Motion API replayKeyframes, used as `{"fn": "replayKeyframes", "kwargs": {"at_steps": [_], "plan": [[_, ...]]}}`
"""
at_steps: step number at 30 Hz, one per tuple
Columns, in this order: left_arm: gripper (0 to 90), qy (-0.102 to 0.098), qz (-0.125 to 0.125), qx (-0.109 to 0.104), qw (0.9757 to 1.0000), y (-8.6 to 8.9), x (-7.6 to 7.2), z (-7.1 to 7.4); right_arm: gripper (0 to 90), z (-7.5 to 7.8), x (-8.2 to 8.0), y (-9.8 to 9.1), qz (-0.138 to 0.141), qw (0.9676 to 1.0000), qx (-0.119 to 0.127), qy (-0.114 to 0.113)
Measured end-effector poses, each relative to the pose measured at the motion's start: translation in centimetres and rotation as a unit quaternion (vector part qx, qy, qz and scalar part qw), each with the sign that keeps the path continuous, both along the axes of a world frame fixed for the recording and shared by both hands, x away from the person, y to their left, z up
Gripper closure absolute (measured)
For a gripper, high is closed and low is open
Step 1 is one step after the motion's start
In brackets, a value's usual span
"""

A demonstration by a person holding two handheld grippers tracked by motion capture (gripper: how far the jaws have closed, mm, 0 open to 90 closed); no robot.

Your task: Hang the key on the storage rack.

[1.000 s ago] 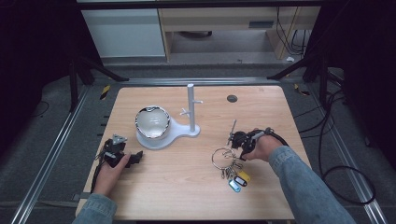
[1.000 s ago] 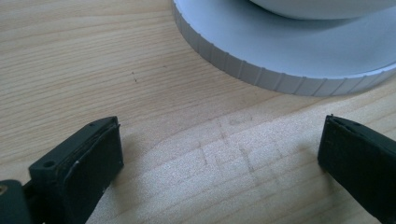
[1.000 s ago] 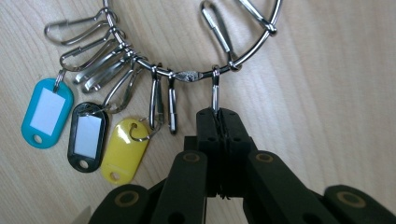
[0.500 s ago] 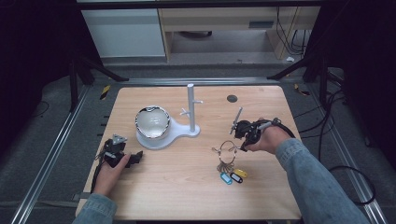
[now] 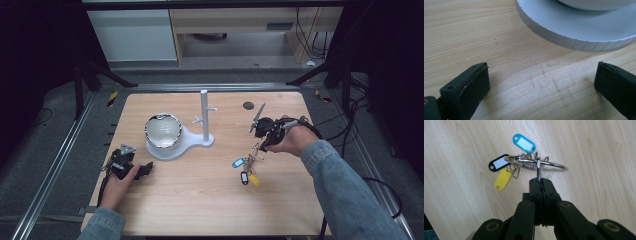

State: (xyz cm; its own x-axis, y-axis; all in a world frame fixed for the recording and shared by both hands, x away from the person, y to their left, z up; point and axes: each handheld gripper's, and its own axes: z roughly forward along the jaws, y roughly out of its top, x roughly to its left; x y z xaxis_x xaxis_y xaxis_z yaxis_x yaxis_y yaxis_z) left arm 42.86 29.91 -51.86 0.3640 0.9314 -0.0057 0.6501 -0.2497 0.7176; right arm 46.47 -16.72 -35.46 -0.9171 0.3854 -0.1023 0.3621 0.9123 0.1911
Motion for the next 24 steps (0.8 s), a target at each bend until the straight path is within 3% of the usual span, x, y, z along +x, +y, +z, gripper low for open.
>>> {"fn": "replayKeyframes", "kwargs": {"at_steps": [12,24], "plan": [[0.0,0.0,-0.001,0.0,1.0,0.0,0.0,0.0,88.8,1.1,0.4,0.2,-0.005,0.9999,0.007,-0.014],[0.0,0.0,-0.001,0.0,1.0,0.0,0.0,0.0,88.8,3.4,0.7,0.9,-0.011,0.999,0.014,-0.04]]}}
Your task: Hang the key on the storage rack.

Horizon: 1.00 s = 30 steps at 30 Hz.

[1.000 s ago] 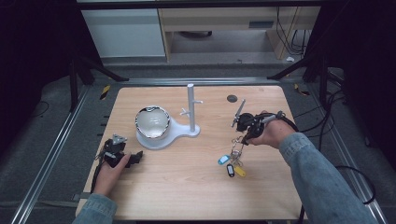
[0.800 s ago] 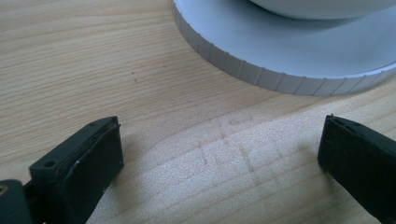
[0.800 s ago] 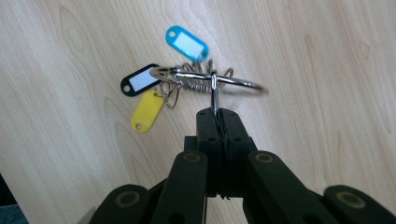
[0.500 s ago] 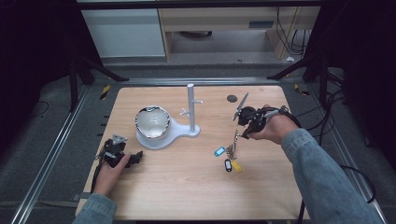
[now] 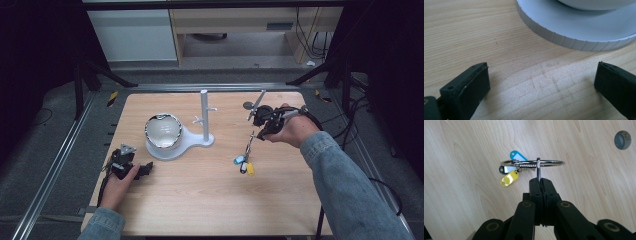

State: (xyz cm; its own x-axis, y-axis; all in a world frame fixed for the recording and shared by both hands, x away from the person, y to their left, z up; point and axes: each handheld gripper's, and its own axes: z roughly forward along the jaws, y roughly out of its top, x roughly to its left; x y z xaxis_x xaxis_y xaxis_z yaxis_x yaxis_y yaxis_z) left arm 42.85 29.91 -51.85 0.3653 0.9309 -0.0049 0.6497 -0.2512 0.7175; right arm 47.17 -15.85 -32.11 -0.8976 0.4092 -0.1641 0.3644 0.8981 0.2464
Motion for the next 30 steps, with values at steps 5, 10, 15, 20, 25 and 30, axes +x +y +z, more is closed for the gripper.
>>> {"fn": "replayKeyframes", "kwargs": {"at_steps": [5,10,15,20,25,30], "plan": [[0.0,0.0,0.0,0.0,1.0,0.0,0.0,0.0,88.8,1.1,0.2,0.3,-0.003,0.9999,0.007,-0.009],[0.0,0.0,0.0,0.0,1.0,0.0,0.0,0.0,88.8,1.8,0.4,0.6,0.0,0.9999,0.006,-0.012],[0.0,0.0,0.0,0.0,1.0,0.0,0.0,0.0,88.8,2.7,0.6,0.9,0.0,0.9998,0.011,-0.015],[0.0,0.0,0.0,0.0,1.0,0.0,0.0,0.0,88.8,3.7,0.7,1.3,-0.001,0.9997,0.012,-0.02],[0.0,0.0,0.0,0.001,1.0,0.0,0.0,0.0,88.8,4.7,0.8,1.7,0.006,0.9996,0.009,-0.026],[0.0,0.0,0.0,0.0,1.0,0.0,0.0,0.0,88.7,5.5,1.0,2.3,0.004,0.9995,0.011,-0.029]]}}
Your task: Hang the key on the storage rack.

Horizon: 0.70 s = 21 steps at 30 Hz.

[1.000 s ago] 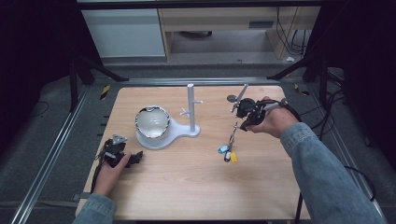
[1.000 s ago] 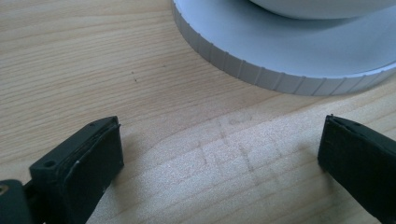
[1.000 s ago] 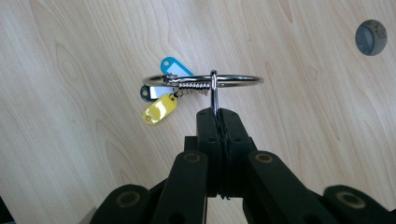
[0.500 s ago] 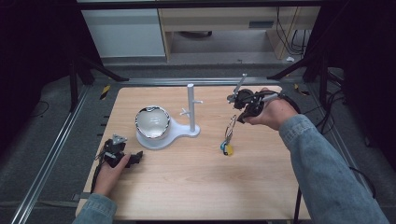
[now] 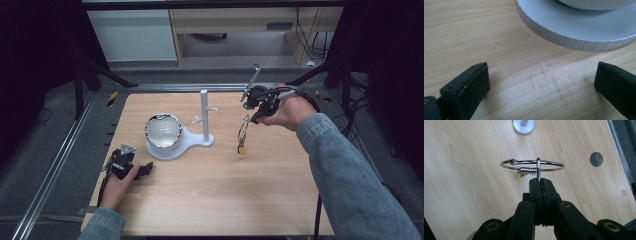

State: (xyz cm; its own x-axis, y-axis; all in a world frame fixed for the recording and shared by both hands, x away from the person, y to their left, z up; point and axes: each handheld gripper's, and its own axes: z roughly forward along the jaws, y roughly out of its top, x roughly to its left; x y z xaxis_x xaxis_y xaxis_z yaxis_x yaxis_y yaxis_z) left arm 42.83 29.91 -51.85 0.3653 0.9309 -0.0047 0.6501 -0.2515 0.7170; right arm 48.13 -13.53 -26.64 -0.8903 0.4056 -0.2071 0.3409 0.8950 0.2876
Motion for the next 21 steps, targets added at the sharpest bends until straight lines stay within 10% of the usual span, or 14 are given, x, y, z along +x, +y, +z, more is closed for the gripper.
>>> {"fn": "replayKeyframes", "kwargs": {"at_steps": [21], "plan": [[0.0,0.0,0.0,0.0,1.0,0.0,0.0,0.0,88.8,2.7,1.4,2.9,0.01,0.9997,0.013,-0.016]]}}
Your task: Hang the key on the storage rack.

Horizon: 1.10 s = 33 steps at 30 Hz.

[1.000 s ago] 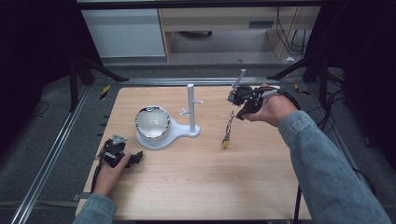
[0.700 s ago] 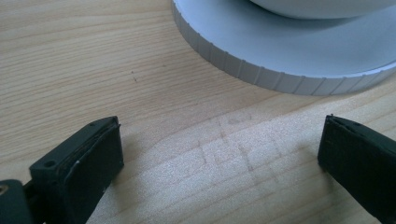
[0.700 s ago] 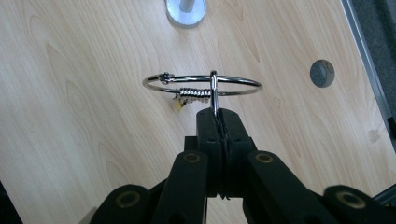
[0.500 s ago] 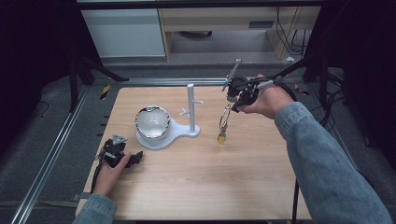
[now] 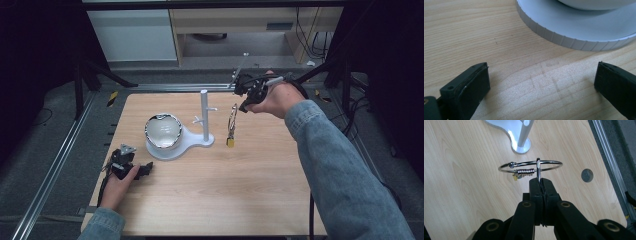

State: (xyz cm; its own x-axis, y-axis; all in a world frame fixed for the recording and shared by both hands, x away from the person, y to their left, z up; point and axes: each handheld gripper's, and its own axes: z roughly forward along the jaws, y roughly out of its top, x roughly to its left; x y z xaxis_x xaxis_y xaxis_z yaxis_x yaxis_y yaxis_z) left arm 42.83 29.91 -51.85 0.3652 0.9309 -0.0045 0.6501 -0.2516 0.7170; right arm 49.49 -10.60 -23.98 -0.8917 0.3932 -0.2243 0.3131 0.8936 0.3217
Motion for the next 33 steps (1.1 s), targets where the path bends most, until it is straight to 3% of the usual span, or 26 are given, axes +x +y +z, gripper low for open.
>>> {"fn": "replayKeyframes", "kwargs": {"at_steps": [15,33], "plan": [[0.0,0.0,0.0,0.0,1.0,0.0,0.0,0.0,88.8,-0.3,0.8,2.7,0.01,0.9999,-0.003,0.005],[0.0,0.0,0.0,0.0,1.0,0.0,0.0,0.0,88.8,-0.4,1.7,3.7,0.01,0.9999,0.001,0.007]]}}
